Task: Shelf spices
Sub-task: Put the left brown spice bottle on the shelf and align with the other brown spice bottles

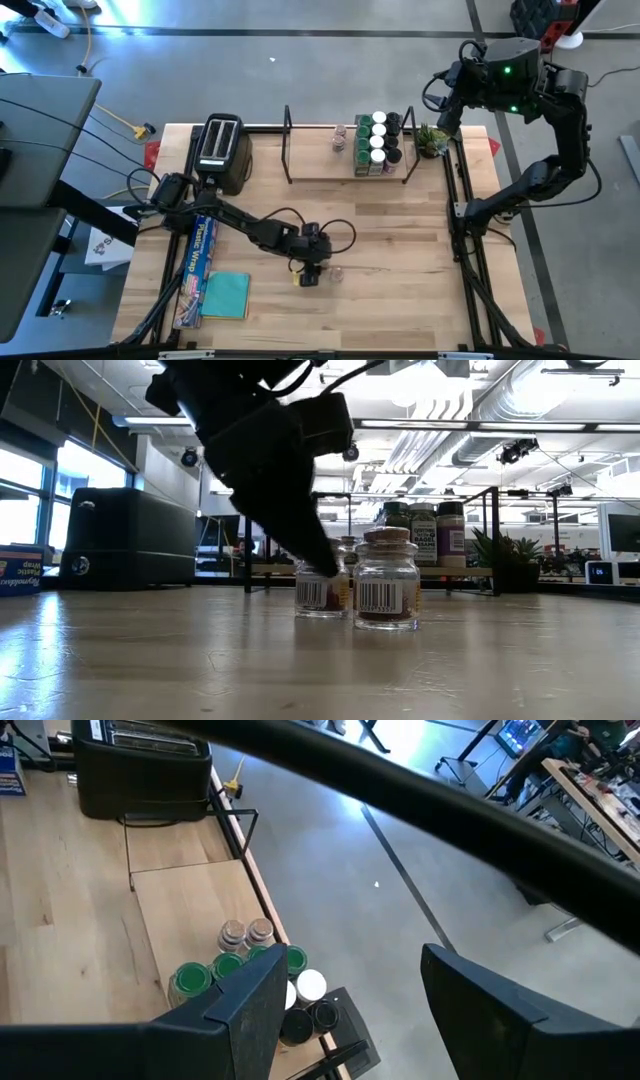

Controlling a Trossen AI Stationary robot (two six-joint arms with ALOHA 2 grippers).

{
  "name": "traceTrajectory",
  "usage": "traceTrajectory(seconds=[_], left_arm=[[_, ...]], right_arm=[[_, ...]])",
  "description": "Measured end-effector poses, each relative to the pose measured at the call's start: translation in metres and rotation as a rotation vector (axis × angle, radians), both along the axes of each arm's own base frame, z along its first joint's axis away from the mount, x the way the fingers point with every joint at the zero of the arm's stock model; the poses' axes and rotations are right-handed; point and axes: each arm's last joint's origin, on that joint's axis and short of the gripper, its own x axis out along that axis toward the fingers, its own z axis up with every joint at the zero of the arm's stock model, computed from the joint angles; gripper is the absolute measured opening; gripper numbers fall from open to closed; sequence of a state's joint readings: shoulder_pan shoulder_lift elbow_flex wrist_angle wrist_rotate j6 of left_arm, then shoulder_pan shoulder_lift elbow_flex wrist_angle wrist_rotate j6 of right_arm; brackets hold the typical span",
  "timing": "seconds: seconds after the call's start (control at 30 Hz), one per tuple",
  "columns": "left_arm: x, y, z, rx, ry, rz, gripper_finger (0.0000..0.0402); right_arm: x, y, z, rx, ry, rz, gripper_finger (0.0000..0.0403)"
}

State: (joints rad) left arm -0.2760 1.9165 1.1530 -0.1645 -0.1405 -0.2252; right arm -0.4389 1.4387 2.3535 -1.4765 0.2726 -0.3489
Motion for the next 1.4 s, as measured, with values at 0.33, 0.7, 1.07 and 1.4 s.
traceTrajectory(seconds=[0.33, 0.7, 1.07, 1.4], left_arm=[[0.0, 0.0, 0.0, -0.046, 0.003, 0.047, 0.0212], [0.003, 0.002, 0.005, -0.11, 0.001, 0.141, 0.0178], [0.025, 0.074, 0.073, 0.139, 0.115, 0.441, 0.0173], [0.04, 0.211, 0.085, 0.072, -0.095, 0.703, 0.0173]], right_arm=[[0.0, 0.0, 0.0, 0.0, 0.0, 0.0, 0.0224], [0.0, 0.0, 0.0, 0.005, -0.004, -0.004, 0.0224], [0.0, 0.001, 0.0, 0.018, -0.011, 0.013, 0.0224], [0.001, 0.001, 0.0, 0.025, -0.023, 0.035, 0.0224]])
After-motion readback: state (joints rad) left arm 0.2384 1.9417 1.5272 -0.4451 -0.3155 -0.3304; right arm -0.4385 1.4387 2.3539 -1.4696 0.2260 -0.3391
